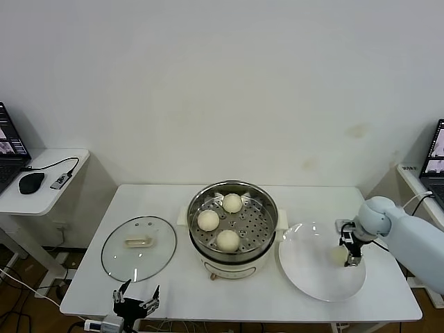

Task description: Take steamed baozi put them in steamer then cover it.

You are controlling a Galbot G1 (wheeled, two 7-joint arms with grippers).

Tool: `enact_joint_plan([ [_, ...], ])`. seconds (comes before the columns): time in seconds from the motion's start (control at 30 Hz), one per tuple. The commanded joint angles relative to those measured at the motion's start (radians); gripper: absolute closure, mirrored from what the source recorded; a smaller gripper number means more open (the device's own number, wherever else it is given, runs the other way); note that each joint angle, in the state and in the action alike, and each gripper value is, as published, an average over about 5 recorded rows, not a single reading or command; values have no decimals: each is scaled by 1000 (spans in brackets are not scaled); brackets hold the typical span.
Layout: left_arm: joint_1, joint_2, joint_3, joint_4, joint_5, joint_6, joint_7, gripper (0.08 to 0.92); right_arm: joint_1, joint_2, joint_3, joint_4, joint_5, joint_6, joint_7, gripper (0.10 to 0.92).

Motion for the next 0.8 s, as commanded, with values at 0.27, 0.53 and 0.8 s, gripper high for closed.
enact_joint_plan([
  [0.27, -9, 7, 5, -3, 1, 0, -2, 177, 106, -75, -66, 79, 106, -42, -21, 471],
  [0.53, -27, 15, -6, -36, 5, 2, -4, 177, 535, -84, -399, 178, 343, -129, -65, 474],
  [0.8, -36, 19, -11, -67, 41, 2, -10, 177, 915, 73, -660, 183, 566, -214, -95, 472],
])
